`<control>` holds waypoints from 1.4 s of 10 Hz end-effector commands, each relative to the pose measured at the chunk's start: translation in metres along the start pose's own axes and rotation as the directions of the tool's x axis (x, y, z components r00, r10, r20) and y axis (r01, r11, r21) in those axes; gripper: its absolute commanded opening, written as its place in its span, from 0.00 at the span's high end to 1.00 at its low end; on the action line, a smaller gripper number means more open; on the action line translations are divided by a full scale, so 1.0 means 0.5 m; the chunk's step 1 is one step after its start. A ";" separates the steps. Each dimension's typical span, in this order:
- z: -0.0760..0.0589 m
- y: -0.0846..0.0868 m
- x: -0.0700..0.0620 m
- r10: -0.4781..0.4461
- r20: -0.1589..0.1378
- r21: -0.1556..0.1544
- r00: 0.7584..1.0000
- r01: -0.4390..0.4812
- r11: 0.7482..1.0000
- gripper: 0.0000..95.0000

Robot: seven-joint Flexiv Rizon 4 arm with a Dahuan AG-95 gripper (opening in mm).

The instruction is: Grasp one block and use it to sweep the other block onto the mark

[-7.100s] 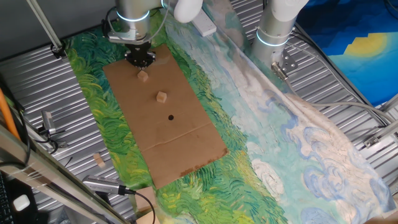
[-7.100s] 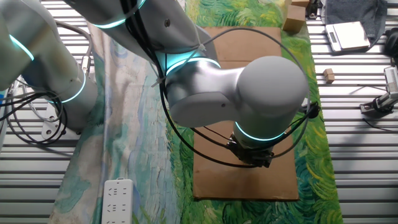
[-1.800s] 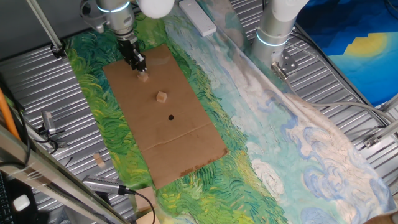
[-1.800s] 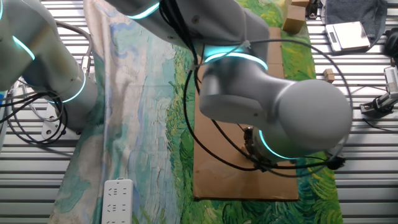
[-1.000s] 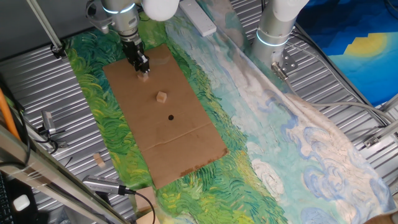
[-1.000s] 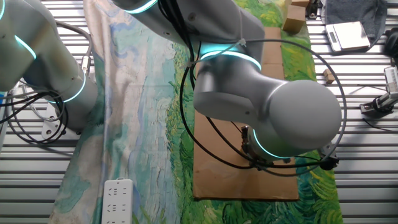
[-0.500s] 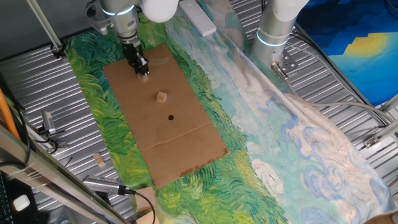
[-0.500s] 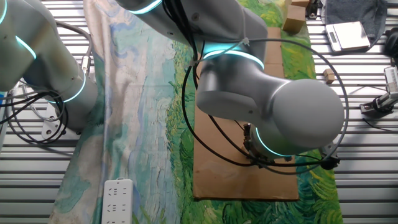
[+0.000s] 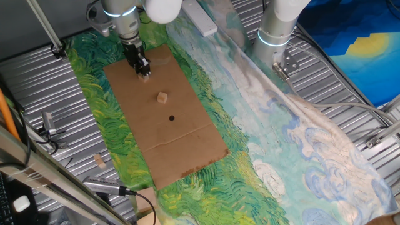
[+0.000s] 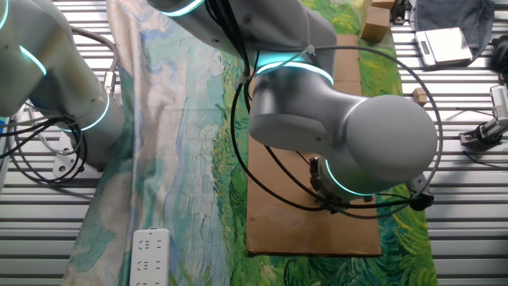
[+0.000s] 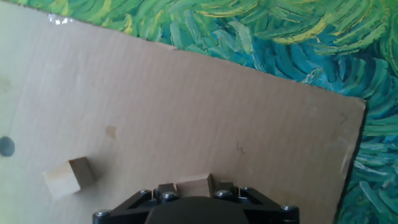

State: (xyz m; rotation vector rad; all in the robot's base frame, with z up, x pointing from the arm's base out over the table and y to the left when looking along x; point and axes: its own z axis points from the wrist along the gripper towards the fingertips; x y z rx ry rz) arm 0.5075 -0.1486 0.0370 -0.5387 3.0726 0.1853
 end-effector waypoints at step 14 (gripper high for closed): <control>0.013 -0.005 0.003 -0.685 -0.115 0.088 0.720 0.694 0.715 1.00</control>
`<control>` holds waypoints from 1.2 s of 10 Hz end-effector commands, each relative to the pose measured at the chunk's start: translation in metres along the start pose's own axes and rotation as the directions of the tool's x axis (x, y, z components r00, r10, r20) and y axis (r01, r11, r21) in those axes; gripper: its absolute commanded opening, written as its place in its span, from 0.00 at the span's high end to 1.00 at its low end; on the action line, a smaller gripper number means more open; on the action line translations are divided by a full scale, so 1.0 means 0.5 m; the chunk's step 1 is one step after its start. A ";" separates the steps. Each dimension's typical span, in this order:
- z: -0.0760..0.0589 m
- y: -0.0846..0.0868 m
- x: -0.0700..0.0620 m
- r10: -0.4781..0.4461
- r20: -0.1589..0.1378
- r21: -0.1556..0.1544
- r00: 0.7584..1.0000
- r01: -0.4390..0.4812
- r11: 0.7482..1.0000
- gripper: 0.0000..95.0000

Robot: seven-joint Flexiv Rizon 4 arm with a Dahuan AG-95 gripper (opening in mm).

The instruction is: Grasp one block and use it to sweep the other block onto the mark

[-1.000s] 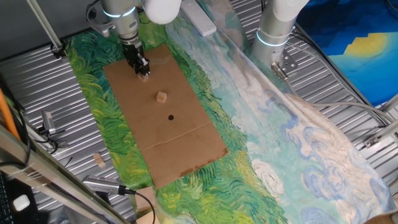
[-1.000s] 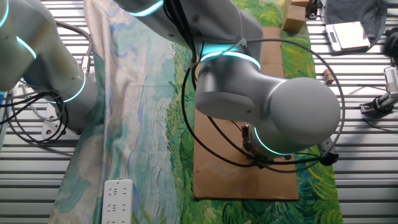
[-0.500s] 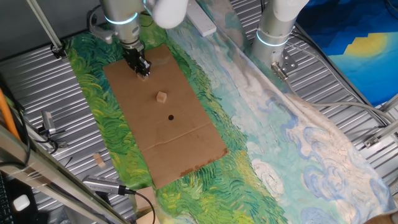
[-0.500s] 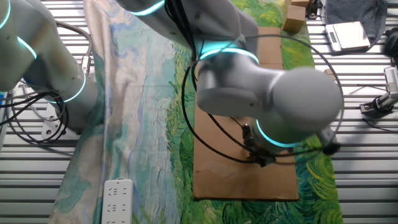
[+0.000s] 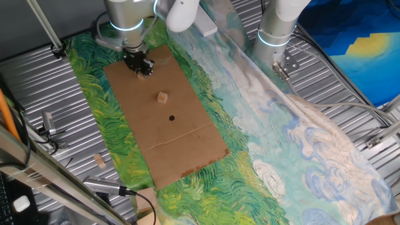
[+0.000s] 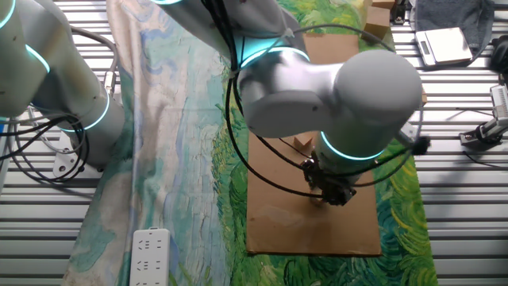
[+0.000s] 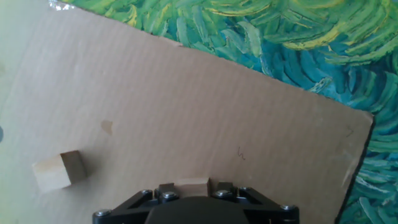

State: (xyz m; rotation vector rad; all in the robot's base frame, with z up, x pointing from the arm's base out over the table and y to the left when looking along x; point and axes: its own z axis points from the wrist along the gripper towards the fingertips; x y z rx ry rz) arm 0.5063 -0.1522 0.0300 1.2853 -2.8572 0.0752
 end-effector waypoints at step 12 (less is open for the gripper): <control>0.001 0.004 -0.017 -0.434 0.051 0.000 0.900 0.434 0.901 1.00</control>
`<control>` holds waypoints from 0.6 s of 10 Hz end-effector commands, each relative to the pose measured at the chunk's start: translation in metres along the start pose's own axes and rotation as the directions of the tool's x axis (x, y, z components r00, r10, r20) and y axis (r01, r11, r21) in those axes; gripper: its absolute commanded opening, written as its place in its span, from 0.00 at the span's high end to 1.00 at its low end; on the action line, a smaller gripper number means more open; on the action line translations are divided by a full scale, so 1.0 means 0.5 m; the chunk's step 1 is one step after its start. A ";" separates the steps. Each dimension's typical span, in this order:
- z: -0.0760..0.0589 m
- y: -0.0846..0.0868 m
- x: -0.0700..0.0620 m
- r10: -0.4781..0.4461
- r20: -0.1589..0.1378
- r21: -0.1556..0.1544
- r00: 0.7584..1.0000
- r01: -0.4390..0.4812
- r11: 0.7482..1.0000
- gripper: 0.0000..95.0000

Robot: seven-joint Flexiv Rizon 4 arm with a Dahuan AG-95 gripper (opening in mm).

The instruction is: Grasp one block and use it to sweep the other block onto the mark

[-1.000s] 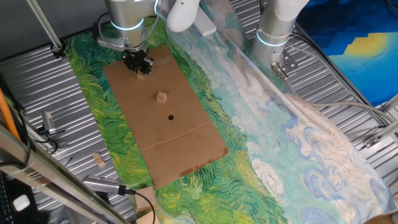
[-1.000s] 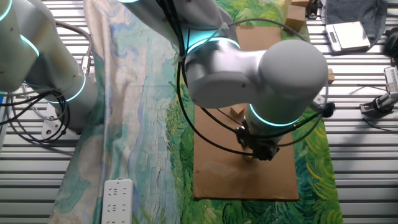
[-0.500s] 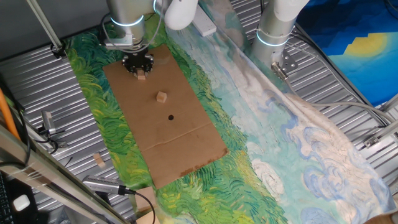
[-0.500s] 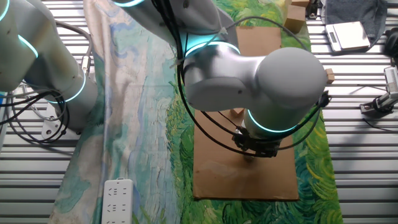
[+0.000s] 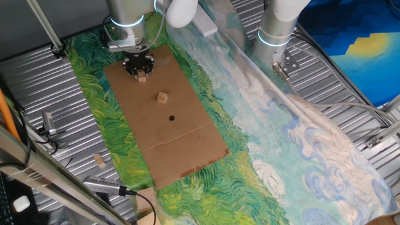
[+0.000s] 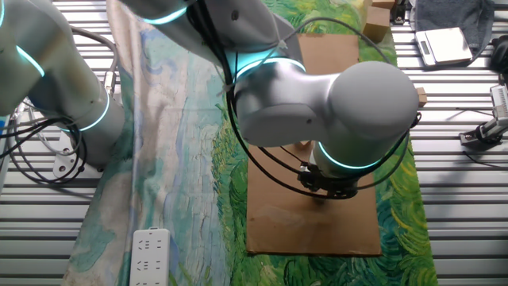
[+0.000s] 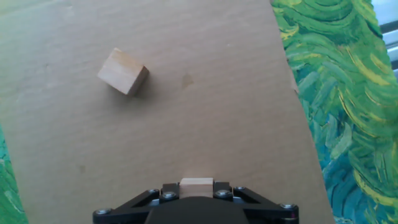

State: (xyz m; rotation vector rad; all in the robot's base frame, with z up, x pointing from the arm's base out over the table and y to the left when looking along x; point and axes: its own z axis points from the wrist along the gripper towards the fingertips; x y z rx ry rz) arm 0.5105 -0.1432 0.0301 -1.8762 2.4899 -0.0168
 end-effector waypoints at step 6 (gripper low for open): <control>0.002 0.000 0.002 -0.026 -0.022 0.012 0.999 0.026 1.000 1.00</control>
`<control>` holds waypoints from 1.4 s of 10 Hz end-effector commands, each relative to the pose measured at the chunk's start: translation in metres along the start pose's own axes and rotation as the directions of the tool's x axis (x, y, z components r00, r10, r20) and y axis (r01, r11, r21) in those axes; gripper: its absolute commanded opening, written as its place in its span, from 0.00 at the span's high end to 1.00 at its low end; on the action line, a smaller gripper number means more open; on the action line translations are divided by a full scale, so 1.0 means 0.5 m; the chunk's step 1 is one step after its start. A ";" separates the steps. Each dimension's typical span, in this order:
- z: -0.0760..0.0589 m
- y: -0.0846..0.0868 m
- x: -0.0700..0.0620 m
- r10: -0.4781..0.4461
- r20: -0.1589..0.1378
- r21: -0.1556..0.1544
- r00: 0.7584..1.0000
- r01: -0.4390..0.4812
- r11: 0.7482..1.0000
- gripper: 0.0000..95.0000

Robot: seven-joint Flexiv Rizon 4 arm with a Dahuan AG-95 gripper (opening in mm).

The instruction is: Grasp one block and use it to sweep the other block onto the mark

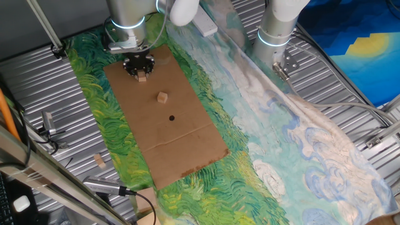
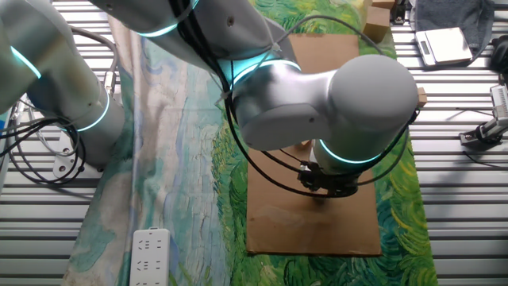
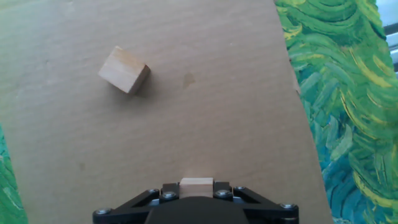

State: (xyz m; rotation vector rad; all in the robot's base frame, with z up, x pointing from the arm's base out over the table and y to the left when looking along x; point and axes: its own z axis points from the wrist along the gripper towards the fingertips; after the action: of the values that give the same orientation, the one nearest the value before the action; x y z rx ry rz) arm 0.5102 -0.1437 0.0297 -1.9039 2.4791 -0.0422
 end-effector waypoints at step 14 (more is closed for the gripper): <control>0.001 -0.001 0.001 -0.235 0.039 0.012 0.971 0.235 0.972 1.00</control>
State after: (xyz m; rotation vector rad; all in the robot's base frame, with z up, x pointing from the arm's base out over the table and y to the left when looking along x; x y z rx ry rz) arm 0.5111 -0.1449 0.0292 -2.1643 2.2113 -0.0171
